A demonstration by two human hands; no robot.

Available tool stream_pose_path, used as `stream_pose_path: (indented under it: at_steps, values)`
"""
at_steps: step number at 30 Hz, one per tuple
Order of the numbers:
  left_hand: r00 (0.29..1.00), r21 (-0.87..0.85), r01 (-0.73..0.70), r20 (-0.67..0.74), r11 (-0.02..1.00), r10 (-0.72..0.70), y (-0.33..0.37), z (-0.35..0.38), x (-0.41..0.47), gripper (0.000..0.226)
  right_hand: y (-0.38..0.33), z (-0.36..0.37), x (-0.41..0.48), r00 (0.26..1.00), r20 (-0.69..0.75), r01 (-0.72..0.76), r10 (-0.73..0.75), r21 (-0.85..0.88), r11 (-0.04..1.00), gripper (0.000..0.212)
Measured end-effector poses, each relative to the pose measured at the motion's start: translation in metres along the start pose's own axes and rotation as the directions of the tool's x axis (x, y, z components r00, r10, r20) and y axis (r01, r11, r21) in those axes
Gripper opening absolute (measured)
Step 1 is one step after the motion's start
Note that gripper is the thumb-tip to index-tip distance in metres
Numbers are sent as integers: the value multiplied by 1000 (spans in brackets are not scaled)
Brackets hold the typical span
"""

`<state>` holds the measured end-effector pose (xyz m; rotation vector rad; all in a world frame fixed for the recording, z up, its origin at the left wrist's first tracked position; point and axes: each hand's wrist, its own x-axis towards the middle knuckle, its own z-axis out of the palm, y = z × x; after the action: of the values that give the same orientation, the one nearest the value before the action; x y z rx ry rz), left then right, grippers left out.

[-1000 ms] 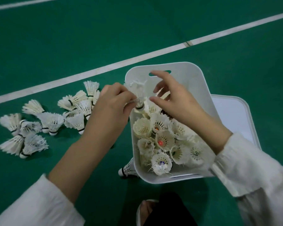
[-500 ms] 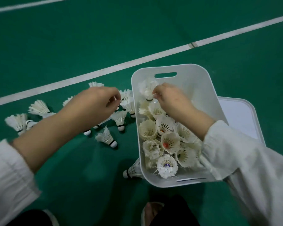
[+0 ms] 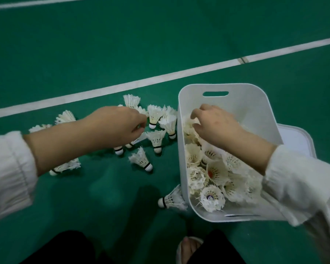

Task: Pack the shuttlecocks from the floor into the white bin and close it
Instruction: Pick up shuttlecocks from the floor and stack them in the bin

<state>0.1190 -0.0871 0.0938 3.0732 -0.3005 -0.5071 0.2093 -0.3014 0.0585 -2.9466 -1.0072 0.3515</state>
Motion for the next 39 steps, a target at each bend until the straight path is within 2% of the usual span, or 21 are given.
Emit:
stream_pose_path:
  at_steps: [4, 9, 13, 17, 23, 27, 31, 35, 37, 39]
  values:
    - [999, 30, -24, 29, 999, 23, -15, -10, -17, 22, -29, -54, -8, 983, -42, 177, -178, -29, 984, 30]
    - [999, 1, 46, 10, 999, -46, -49, 0, -53, 22, -80, -65, 11, 964, -21, 262, -264, -51, 964, 29]
    - [976, -137, 214, -10, 967, -217, -82, 38, -84, 18, -120, -27, 27, 955, 61, 293, -291, -32, 956, 28]
    - [918, -282, 381, 0, 881, -397, -111, 96, -112, 17, -145, 29, 38, 948, 179, 272, -264, -20, 962, 29]
    - [835, -340, 531, 54, 776, -548, -139, 169, -139, 19, -164, 88, 45, 931, 323, 184, -168, -17, 983, 41]
    - [832, -339, 524, 8, 781, -555, -141, 196, -140, 14, -166, 107, 49, 925, 357, 155, -128, -47, 987, 39]
    - [853, -315, 458, -107, 831, -511, -131, 202, -135, 18, -172, 113, 46, 929, 351, 160, -120, -89, 983, 26]
    - [901, -120, 335, -249, 934, -355, -138, 205, -132, 49, -193, 99, 36, 968, 213, 121, -135, 80, 990, 19]
    - [918, -14, 326, -234, 945, -320, -145, 206, -132, 50, -207, 91, 30, 981, 143, 105, -132, 181, 978, 17]
    - [932, 11, 311, -201, 950, -302, -149, 207, -132, 42, -219, 86, 27, 985, 102, 110, -141, 264, 958, 15]
